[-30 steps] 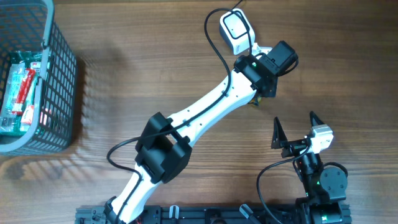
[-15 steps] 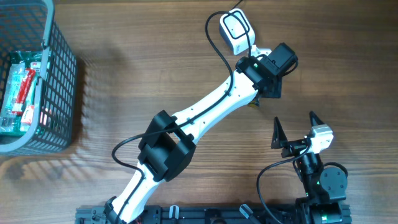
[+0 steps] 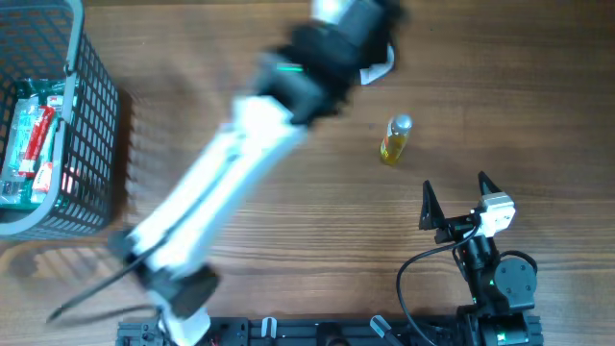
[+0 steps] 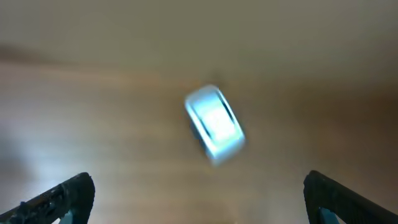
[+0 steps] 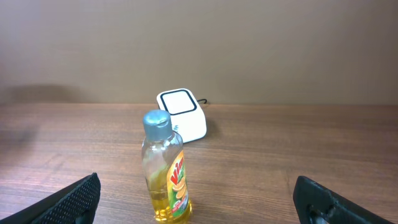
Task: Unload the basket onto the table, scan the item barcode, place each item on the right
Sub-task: 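Return the left gripper to the basket and grasp the Kleenex tissue pack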
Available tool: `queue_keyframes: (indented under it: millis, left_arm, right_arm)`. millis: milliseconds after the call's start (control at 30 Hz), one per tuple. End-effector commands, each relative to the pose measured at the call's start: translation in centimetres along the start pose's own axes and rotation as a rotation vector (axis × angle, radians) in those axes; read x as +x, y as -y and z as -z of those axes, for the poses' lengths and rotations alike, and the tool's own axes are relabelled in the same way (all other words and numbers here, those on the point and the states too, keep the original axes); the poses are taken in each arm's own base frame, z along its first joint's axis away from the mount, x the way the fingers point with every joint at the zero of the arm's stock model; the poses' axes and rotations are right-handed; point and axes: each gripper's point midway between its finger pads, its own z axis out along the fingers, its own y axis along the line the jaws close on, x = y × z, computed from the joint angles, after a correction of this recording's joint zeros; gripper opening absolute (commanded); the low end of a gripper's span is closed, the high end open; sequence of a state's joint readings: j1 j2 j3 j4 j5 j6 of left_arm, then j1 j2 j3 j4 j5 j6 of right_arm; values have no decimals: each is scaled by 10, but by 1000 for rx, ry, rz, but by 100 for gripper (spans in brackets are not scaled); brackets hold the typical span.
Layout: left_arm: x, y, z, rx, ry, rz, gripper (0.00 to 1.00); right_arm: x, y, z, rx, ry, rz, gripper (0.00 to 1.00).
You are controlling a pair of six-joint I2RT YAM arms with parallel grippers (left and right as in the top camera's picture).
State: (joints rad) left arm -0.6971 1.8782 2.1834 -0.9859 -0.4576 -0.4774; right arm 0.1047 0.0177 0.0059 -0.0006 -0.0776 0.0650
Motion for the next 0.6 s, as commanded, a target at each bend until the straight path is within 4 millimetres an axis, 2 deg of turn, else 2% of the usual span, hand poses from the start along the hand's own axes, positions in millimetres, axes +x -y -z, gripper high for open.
queue_keyframes:
  millis: [0, 33, 67, 167, 233, 267, 333, 433, 567]
  left_arm:
    - [-87, -131, 74, -222, 223, 165, 100]
    - [-94, -161, 84, -272, 241, 203, 100]
    - [-100, -198, 97, -339, 255, 255, 100]
    - [-95, -285, 120, -510, 246, 379, 100]
    - [-76, -342, 133, -627, 190, 489, 100]
    - [-68, -358, 136, -656, 159, 514, 100]
    - [-32, -406, 144, -738, 53, 679, 100]
    - [14, -456, 155, -847, -65, 905, 100]
    - [57, -495, 156, -928, -193, 1034, 100]
  right_arm:
    - [-1, 3, 0, 13, 6, 11, 100]
    - [-1, 3, 0, 13, 6, 11, 100]
    - [-1, 3, 0, 13, 6, 11, 100]
    - [-1, 3, 0, 13, 6, 11, 100]
    - [-1, 3, 0, 13, 5, 11, 100]
    - [-1, 3, 0, 13, 6, 11, 100]
    - [-1, 3, 0, 13, 6, 11, 100]
    - [-1, 3, 0, 13, 6, 11, 100]
    - [-1, 3, 0, 13, 6, 11, 100]
